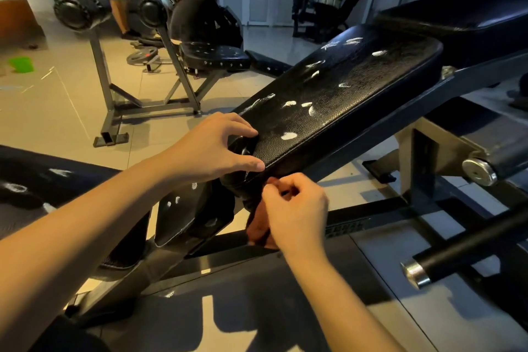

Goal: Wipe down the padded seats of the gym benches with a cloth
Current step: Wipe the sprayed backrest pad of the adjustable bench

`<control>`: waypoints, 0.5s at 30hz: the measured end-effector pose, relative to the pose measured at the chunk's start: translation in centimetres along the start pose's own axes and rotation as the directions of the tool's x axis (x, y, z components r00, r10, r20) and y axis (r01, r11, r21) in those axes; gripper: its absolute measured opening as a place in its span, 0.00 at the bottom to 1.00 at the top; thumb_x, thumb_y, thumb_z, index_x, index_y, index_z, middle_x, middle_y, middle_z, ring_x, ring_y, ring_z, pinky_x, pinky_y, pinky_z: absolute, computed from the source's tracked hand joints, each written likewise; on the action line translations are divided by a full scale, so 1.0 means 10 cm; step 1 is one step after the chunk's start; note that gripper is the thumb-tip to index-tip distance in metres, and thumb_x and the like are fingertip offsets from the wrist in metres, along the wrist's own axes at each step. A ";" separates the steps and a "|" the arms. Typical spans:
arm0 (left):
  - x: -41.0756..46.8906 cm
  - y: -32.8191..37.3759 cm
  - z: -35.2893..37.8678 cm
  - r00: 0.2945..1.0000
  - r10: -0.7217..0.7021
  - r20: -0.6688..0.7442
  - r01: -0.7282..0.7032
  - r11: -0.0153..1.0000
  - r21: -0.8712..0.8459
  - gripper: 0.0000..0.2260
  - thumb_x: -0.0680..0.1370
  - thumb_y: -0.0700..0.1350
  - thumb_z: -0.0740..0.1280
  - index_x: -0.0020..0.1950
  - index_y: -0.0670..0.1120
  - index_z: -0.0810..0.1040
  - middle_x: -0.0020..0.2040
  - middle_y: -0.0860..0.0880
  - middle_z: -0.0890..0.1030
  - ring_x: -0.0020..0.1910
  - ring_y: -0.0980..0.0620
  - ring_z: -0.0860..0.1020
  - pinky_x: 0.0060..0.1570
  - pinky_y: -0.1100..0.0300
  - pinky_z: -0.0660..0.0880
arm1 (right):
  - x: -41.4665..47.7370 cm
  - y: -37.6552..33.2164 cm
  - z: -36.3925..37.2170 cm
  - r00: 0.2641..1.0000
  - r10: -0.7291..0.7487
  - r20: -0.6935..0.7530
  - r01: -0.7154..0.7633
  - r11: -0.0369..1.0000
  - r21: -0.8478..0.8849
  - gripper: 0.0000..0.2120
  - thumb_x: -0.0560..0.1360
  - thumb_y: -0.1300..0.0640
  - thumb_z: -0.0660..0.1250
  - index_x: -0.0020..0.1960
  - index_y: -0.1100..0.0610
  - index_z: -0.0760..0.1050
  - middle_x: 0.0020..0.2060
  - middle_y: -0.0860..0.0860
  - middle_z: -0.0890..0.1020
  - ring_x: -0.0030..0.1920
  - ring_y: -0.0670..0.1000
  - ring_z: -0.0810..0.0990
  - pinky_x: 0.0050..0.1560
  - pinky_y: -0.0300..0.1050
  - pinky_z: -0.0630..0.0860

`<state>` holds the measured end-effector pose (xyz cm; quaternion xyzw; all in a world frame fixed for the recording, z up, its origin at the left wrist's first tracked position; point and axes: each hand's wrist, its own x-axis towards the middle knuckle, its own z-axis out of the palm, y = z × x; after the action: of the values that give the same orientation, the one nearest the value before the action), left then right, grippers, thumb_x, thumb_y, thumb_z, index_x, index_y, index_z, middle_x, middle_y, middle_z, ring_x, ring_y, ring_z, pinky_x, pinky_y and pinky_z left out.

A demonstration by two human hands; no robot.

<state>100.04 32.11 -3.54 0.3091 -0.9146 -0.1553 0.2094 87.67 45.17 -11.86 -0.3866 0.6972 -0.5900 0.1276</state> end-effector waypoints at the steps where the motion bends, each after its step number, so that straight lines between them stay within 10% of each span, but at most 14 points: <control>1: 0.00 0.00 0.01 1.000 0.003 0.001 -0.003 1.000 0.004 0.32 0.70 0.65 0.73 0.71 0.53 0.77 0.69 0.57 0.74 0.65 0.60 0.69 0.54 0.61 0.69 | 0.07 -0.04 -0.07 0.997 -0.028 -0.076 0.030 0.999 0.027 0.04 0.76 0.50 0.72 0.44 0.49 0.79 0.41 0.46 0.82 0.47 0.47 0.81 0.36 0.35 0.76; 15: 0.00 -0.01 0.02 1.000 0.006 -0.006 -0.006 1.000 -0.016 0.30 0.72 0.63 0.74 0.71 0.52 0.77 0.69 0.56 0.74 0.64 0.60 0.69 0.52 0.63 0.69 | 0.08 -0.09 -0.10 0.995 -0.030 -0.091 0.038 0.995 0.094 0.04 0.78 0.51 0.71 0.47 0.51 0.79 0.41 0.47 0.82 0.46 0.47 0.82 0.38 0.34 0.79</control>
<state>100.02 32.07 -3.79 0.3050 -0.9137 -0.1613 0.2149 86.91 45.32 -10.52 -0.3650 0.6665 -0.6416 0.1046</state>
